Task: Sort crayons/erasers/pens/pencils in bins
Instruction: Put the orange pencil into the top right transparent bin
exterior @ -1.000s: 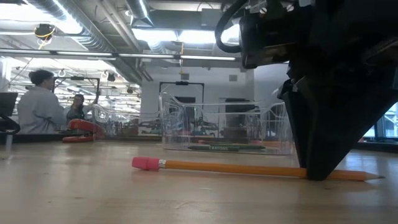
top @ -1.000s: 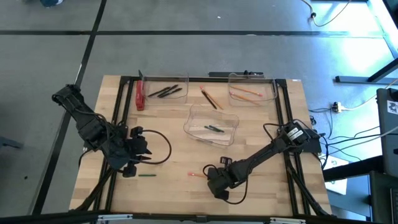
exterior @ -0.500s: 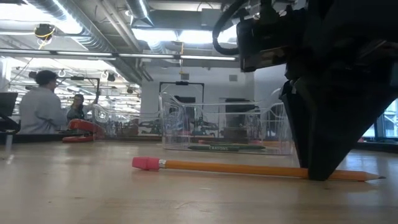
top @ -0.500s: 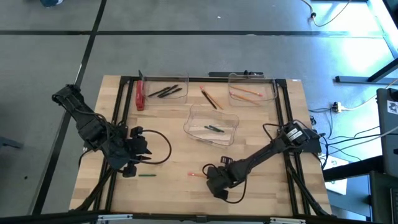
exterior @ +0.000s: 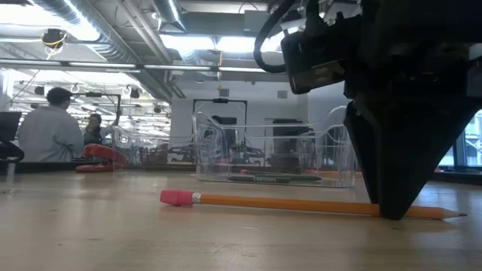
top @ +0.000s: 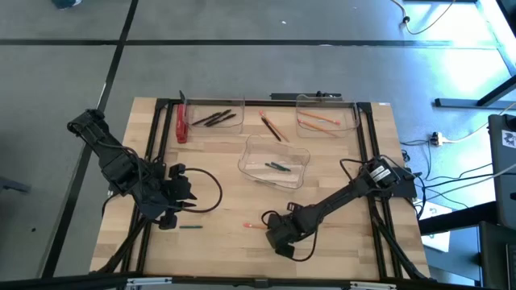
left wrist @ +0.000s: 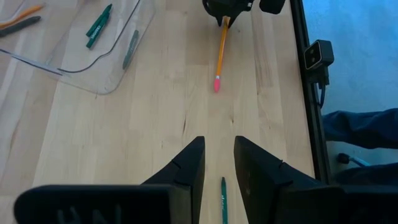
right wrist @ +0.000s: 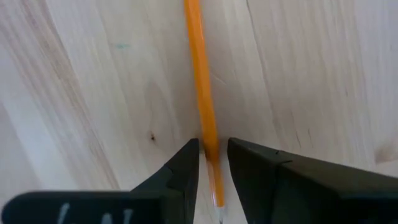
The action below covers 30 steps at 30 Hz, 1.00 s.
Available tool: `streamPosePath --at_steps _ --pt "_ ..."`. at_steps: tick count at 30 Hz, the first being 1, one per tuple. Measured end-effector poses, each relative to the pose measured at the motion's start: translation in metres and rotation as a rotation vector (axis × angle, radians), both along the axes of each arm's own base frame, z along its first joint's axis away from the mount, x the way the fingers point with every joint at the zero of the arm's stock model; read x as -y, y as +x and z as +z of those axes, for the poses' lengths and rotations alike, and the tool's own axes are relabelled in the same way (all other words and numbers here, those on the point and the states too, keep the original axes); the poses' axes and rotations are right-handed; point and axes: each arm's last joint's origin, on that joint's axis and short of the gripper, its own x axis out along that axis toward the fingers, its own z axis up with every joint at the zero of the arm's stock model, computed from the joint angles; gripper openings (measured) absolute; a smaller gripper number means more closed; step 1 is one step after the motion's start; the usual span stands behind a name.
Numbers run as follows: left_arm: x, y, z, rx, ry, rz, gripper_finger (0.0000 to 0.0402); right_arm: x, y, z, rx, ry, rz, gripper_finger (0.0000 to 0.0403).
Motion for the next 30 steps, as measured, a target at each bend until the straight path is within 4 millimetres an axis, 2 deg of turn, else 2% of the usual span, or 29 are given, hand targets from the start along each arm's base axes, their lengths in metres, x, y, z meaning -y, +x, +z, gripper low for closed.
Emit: streamPosePath --at_steps 7,12,23,30 --pt "-0.0001 0.0000 0.0000 0.001 0.002 0.002 0.0079 0.0023 0.0019 0.0003 0.002 0.006 0.005 0.0115" --pt "0.0000 0.0000 0.0000 0.002 0.002 0.002 0.0079 0.0023 0.0020 0.0003 0.008 -0.003 0.006 0.0118" --pt "-0.0001 0.0000 0.0000 0.002 0.002 0.002 0.0079 0.0023 0.0040 0.0004 0.041 -0.023 0.038 0.0098" --pt "-0.0001 0.0000 0.0000 0.002 0.002 0.002 0.0079 0.0033 0.0044 0.0004 0.043 -0.028 0.053 0.0051"
